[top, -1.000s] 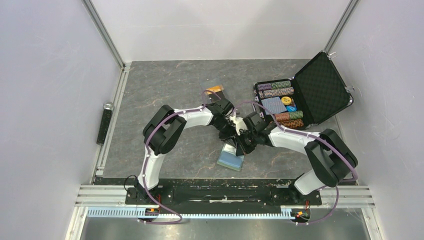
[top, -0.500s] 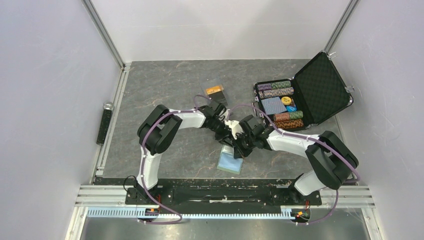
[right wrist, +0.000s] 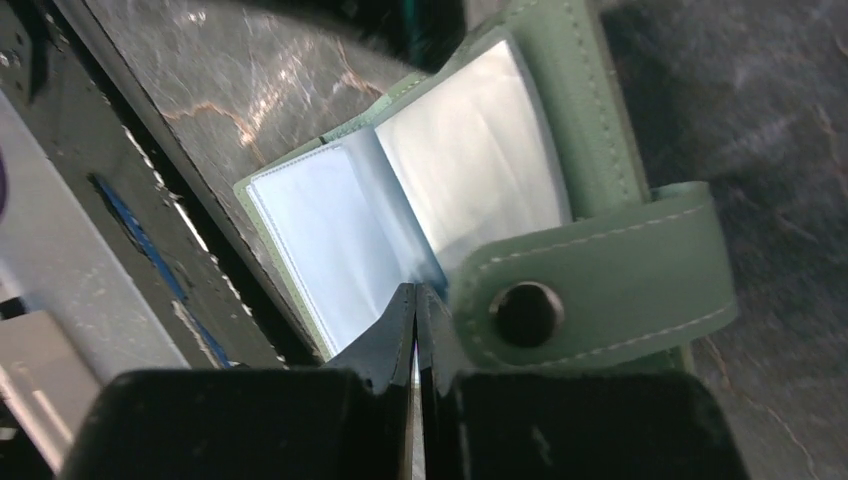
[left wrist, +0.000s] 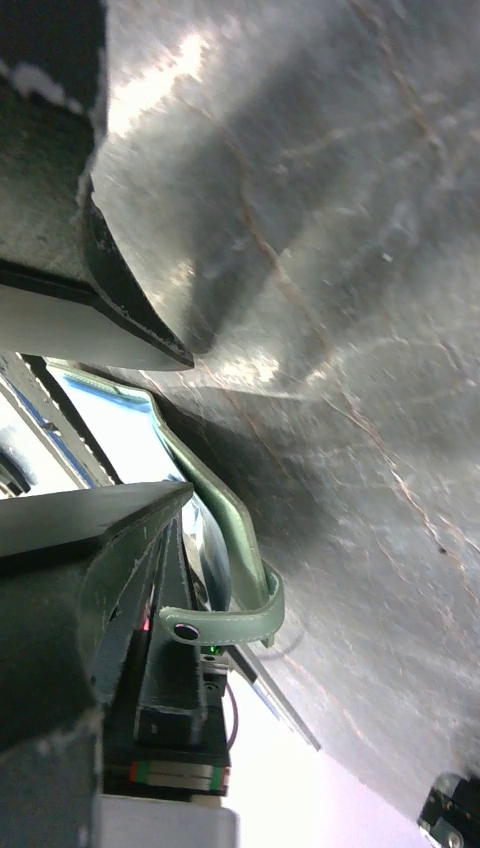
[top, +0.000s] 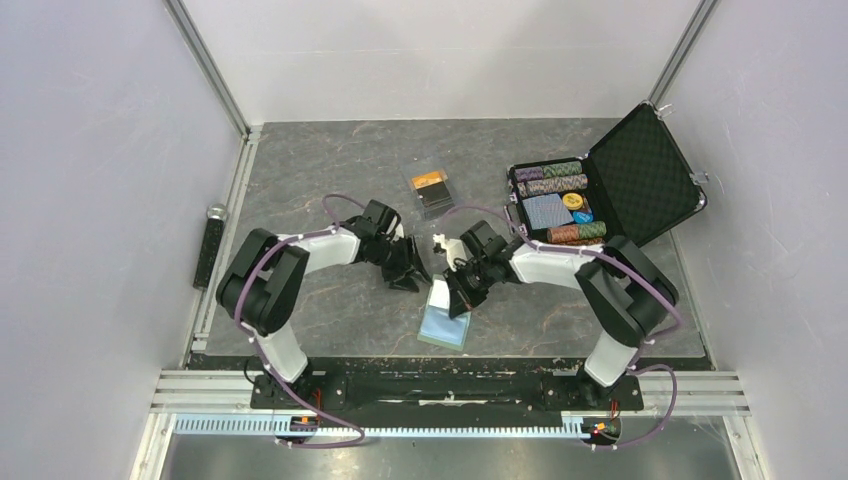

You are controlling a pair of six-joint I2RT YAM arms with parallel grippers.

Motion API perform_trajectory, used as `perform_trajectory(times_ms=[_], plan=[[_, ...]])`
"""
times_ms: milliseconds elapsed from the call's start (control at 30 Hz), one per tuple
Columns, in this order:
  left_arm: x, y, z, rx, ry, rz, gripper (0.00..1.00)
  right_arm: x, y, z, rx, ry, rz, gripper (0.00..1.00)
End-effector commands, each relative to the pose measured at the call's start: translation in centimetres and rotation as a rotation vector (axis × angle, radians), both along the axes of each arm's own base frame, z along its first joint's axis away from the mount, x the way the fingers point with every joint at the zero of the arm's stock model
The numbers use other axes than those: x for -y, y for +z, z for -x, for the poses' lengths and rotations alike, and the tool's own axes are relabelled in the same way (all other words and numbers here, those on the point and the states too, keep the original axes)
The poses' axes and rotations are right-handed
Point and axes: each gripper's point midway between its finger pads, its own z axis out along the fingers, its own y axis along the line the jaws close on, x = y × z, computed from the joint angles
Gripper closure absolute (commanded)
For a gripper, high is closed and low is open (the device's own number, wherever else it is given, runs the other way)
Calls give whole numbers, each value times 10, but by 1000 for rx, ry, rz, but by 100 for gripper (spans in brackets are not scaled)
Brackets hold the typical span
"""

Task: Put the credit cards into the card holder
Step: Open the card holder at the center of the board.

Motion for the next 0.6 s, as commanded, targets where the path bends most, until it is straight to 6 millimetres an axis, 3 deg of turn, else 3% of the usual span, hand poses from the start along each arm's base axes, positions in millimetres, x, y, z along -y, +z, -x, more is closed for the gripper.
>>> perform_trajectory(times_ms=[0, 200, 367, 567], plan=[[-11, 14, 11, 46, -22, -53, 48, 20, -51, 3, -54, -41, 215, 100], [-14, 32, 29, 88, -64, -114, 48, 17, -55, -33, -96, -183, 229, 100], [-13, 41, 40, 137, -85, -173, 48, 33, -54, -64, -119, -339, 219, 100], [16, 50, 49, 161, -151, -139, 53, 49, -49, -87, -122, -457, 197, 100]])
